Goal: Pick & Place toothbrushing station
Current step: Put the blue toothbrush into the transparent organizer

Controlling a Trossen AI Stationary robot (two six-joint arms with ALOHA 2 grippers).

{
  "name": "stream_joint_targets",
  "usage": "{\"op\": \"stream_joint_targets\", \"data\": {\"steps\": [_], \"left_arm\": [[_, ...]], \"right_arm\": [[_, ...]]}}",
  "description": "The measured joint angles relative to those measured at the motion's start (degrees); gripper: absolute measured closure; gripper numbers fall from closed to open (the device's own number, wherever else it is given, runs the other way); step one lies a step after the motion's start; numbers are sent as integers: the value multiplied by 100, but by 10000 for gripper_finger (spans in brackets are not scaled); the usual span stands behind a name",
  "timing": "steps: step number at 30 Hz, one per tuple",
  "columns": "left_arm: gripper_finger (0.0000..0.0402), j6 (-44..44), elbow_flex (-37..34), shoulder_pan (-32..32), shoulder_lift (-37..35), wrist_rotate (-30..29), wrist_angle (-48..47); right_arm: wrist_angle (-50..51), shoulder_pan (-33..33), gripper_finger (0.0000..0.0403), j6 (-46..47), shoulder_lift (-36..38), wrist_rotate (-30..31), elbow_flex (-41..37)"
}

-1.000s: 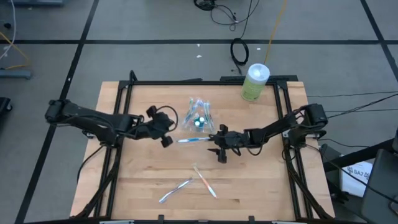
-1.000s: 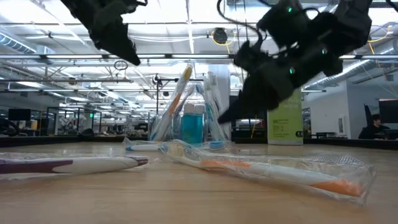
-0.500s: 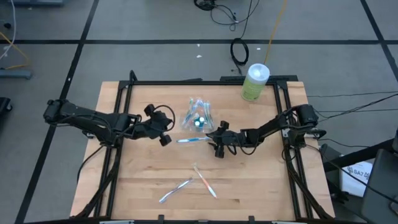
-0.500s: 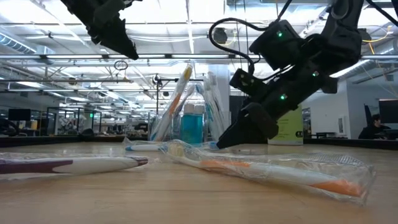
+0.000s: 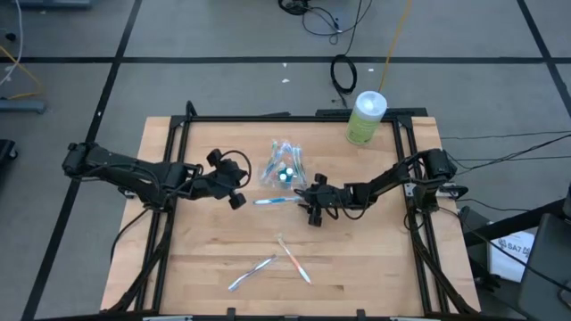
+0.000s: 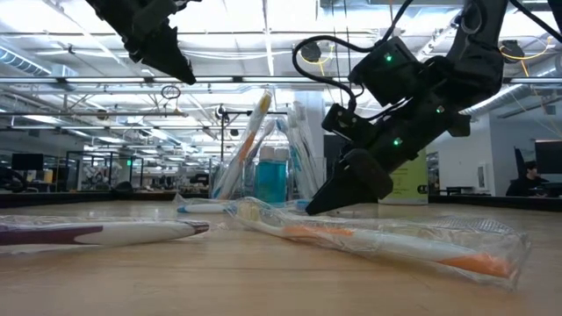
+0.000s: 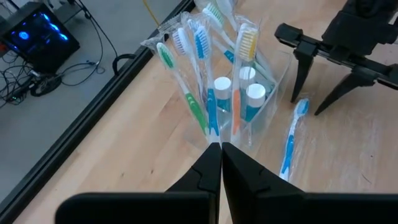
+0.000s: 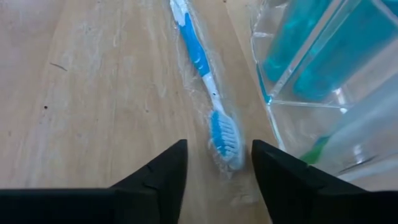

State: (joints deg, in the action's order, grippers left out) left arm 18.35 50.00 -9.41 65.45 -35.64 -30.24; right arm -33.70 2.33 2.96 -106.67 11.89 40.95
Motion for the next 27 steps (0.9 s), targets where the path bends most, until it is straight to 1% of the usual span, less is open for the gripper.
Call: {"op": "stream_joint_targets", "data": {"steps": [9, 15, 20, 22, 27], "left_arm": [[380, 11, 0, 0, 2, -2, -2], [380, 9, 0, 0, 2, -2, -2], [380, 109, 0, 0, 4, 18, -8], [380, 182, 0, 0, 6, 103, -9], [380, 167, -1, -4, 67, 107, -11]], "right_arm": [[-54, 4, 318, -22, -5, -30, -3], [-128, 11, 359, -137, -8, -441, -9], [-211, 128, 377, -223, 24, -466, -9], [-246, 184, 377, -305, 43, -458, 2], [-277, 286, 375, -509, 251, -453, 30]]}}
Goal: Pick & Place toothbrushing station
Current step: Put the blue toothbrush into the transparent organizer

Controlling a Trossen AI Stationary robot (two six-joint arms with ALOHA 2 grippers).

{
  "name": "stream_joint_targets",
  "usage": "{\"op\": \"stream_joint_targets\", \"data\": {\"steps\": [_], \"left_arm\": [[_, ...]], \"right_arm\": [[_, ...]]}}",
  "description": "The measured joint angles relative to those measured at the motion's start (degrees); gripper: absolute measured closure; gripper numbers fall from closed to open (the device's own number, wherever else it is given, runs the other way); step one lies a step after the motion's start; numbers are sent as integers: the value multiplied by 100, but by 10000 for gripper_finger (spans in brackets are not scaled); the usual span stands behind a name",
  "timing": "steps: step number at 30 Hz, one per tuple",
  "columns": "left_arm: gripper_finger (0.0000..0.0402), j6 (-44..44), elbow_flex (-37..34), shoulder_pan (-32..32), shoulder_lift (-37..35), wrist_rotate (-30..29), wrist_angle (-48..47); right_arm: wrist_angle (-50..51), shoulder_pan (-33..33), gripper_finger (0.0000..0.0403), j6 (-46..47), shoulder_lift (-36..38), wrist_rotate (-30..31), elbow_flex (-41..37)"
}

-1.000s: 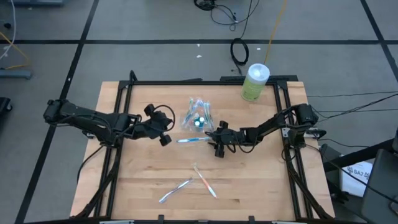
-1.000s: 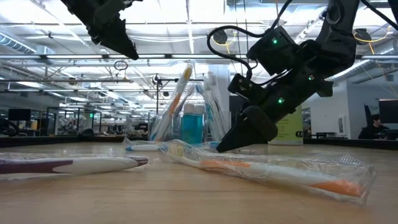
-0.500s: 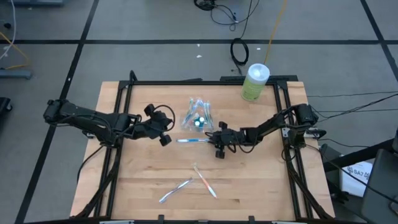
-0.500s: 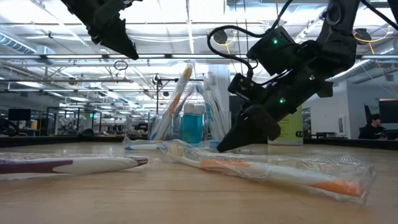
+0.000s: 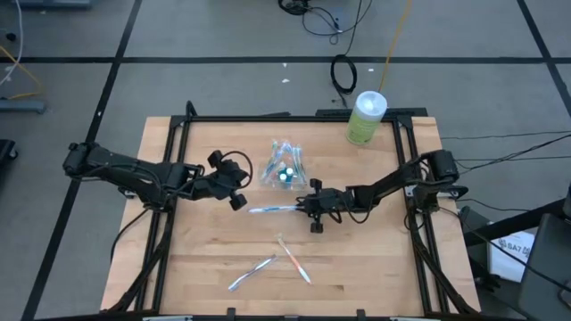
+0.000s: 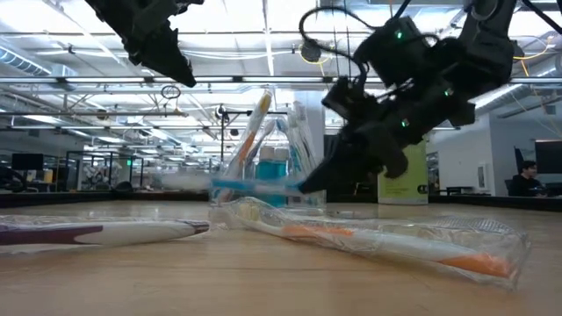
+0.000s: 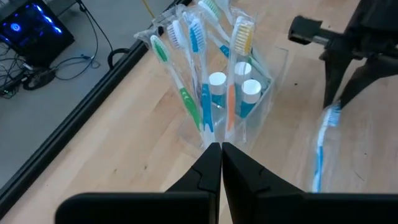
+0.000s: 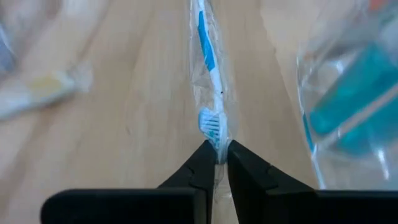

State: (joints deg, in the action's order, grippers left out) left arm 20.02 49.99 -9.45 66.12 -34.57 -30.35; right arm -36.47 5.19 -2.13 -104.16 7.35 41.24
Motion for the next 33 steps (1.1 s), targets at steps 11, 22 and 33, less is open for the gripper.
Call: {"op": "stream_joint_targets", "data": {"steps": [11, 22, 33], "left_arm": [[380, -100, 1, -80, 1, 349, -11], [380, -304, -1, -79, -1, 458, -1], [380, -309, -1, -74, -1, 273, 16]], "right_arm": [[1826, 571, 374, -352, 1692, 910, 137], [6684, 806, 372, -1071, 3141, 1821, 2275], [9692, -152, 381, -1957, 3083, 1361, 3923]]}}
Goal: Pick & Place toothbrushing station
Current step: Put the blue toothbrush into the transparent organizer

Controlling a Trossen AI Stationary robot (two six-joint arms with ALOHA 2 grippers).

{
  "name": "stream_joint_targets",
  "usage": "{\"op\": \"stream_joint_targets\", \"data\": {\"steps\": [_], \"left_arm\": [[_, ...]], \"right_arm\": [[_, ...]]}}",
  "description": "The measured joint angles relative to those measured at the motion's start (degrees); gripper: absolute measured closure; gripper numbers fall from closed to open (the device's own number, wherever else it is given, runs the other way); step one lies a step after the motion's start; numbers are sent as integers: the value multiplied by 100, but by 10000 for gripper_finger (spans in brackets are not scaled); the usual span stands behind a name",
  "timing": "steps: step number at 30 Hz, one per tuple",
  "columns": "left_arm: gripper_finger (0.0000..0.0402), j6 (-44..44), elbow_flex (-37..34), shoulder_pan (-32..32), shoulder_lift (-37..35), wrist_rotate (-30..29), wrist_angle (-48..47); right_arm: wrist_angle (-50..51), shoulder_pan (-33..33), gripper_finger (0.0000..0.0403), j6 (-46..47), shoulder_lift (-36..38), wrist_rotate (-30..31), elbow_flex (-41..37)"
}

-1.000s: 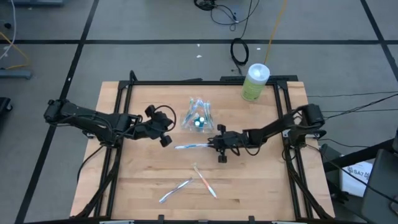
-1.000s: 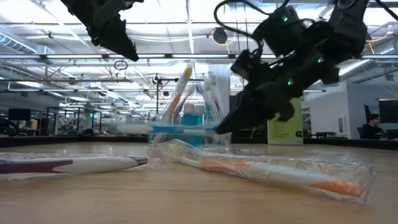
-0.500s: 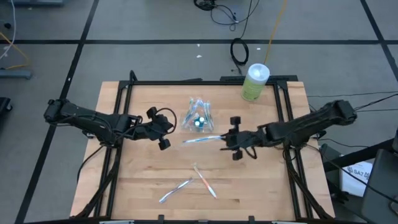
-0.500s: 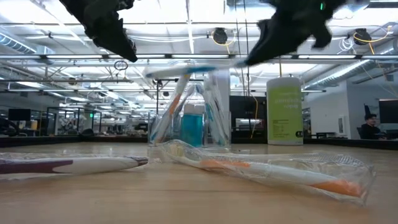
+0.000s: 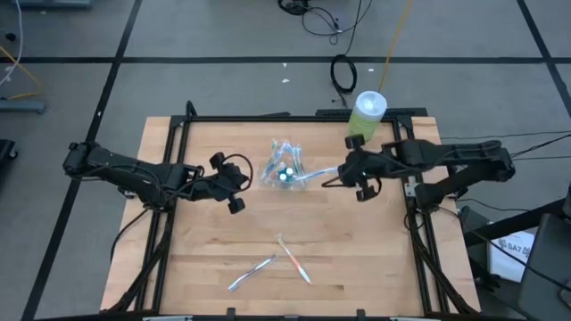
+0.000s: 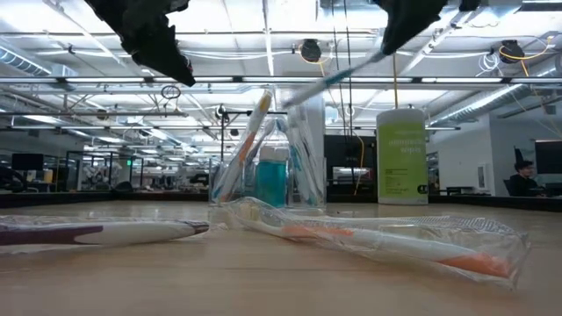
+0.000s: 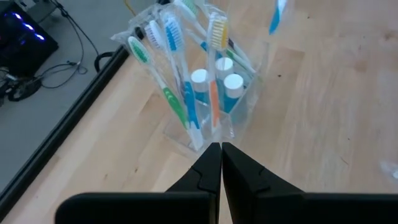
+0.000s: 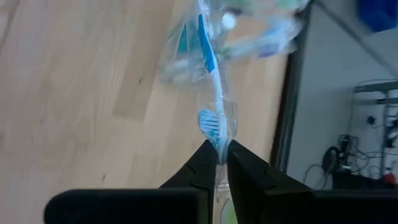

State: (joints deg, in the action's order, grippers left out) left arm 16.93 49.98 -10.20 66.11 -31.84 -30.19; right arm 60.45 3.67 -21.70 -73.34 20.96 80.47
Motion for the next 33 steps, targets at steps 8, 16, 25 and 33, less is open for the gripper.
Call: {"op": "stream_joint_targets", "data": {"steps": [8, 16, 25, 33], "left_arm": [[380, -7, 0, -1, 0, -18, 7], [380, -26, 0, 0, 0, -23, 4], [380, -31, 0, 0, 0, -26, -19], [380, -26, 0, 0, 0, -26, -12]], "right_arm": [[-359, -604, 386, -1568, -272, -497, -310], [-402, -855, 388, -2573, -783, -452, -385], [-619, -932, 388, -2852, -690, 144, -383], [-518, -957, 389, -2852, -475, 161, -381]]}}
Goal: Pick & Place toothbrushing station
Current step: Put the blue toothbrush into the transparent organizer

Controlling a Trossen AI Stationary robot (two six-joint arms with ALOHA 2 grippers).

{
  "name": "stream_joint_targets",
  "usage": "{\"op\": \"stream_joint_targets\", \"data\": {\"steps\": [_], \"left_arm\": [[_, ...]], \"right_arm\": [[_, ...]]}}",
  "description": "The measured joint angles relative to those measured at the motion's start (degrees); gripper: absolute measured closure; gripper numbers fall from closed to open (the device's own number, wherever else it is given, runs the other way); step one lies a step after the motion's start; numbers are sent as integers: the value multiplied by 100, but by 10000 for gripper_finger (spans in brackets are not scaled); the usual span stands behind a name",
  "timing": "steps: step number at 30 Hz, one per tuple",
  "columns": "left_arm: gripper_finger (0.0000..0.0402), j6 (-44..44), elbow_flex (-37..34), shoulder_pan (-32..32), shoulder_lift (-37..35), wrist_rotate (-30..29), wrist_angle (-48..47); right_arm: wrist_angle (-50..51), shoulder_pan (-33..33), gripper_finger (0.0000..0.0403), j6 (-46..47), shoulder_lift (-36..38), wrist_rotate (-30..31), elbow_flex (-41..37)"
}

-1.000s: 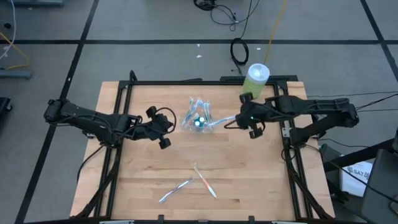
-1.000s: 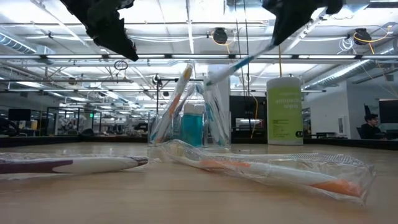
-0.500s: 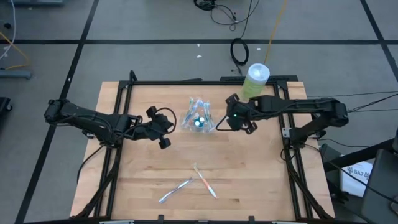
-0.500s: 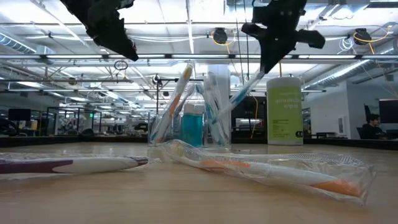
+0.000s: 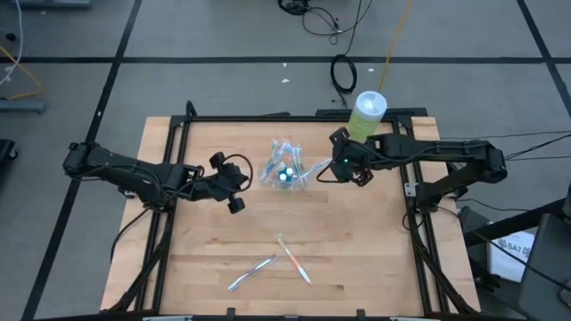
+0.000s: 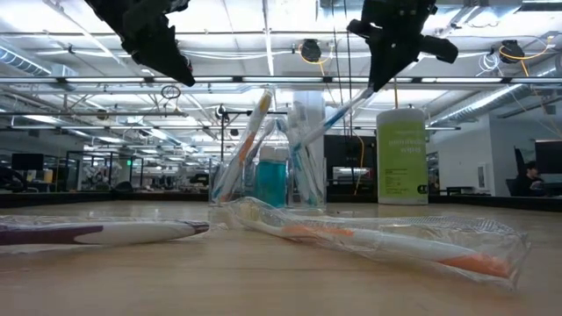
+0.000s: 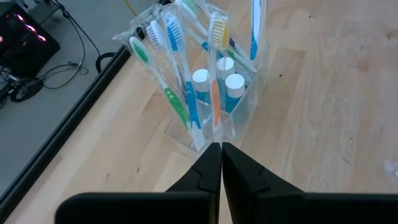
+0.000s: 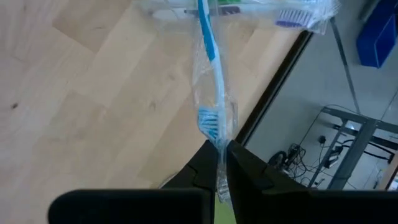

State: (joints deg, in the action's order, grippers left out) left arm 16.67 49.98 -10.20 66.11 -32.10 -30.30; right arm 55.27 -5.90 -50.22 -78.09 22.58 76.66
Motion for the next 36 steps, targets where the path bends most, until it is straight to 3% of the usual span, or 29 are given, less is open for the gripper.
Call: {"op": "stream_joint_targets", "data": {"steps": [8, 18, 28, 36], "left_arm": [[380, 61, 0, 0, 0, 7, 2], [380, 146, 0, -2, 0, 13, 7], [380, 151, 0, 0, 0, -245, 13], [380, 155, 0, 0, 0, -249, 11]], "right_arm": [[-227, -128, 389, -290, -50, -7, -364], [-2205, -117, 389, -2308, -37, -12, -1405], [-5190, -99, 362, -3528, -36, -14, -2817], [-5834, 24, 323, -4036, 207, -9, -2981]]}}
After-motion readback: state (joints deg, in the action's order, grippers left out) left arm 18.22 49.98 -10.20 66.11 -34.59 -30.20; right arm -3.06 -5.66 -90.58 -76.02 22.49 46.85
